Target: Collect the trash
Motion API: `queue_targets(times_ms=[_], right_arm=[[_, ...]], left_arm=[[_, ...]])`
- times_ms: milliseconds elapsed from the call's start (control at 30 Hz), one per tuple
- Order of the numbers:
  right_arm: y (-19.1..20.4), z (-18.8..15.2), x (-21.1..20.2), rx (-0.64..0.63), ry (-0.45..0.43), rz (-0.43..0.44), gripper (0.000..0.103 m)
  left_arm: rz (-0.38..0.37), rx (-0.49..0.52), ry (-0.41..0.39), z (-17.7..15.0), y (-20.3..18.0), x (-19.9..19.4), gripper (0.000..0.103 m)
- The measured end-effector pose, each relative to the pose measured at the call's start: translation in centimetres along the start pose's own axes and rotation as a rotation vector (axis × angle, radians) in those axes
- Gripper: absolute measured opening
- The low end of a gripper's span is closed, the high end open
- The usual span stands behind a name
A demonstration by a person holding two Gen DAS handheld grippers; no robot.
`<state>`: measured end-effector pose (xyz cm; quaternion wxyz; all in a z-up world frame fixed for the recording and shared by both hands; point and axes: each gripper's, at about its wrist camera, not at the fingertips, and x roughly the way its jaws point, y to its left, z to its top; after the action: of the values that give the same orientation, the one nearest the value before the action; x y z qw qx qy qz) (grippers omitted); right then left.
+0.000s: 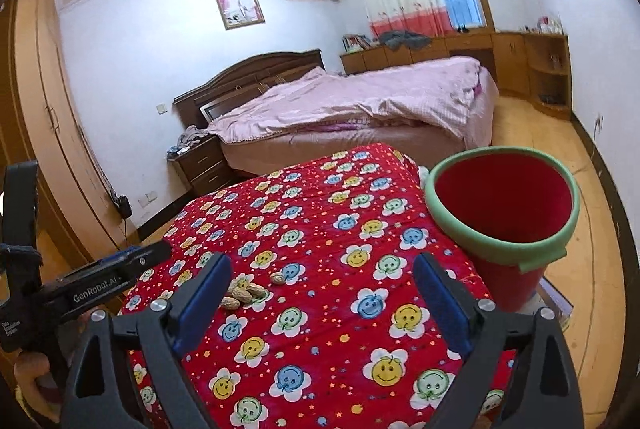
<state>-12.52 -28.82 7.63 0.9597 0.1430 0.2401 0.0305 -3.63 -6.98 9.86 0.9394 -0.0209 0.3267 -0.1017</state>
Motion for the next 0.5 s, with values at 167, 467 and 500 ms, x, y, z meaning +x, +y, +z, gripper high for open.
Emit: queue_targets(times_ms=[167,467,500], right_arm=[[0.8,-0.9,0.4,-0.022,-0.026,-0.02,0.1],[1.2,-2.1,1.8,-0.038,-0.003,-0.04,0.1],[1.2,-2.1,1.8,-0.037,-0.001,-0.042,0.1]], left_arm=[[0.051,0.0,-0.029,-1.3,1.0,0.0,0.052],[0.09,-0.038,-0.04,-2.1,2.1,0.2,0.052],[0.091,-0.042,-0.035,-2.2,2.2,0.4,0.052]])
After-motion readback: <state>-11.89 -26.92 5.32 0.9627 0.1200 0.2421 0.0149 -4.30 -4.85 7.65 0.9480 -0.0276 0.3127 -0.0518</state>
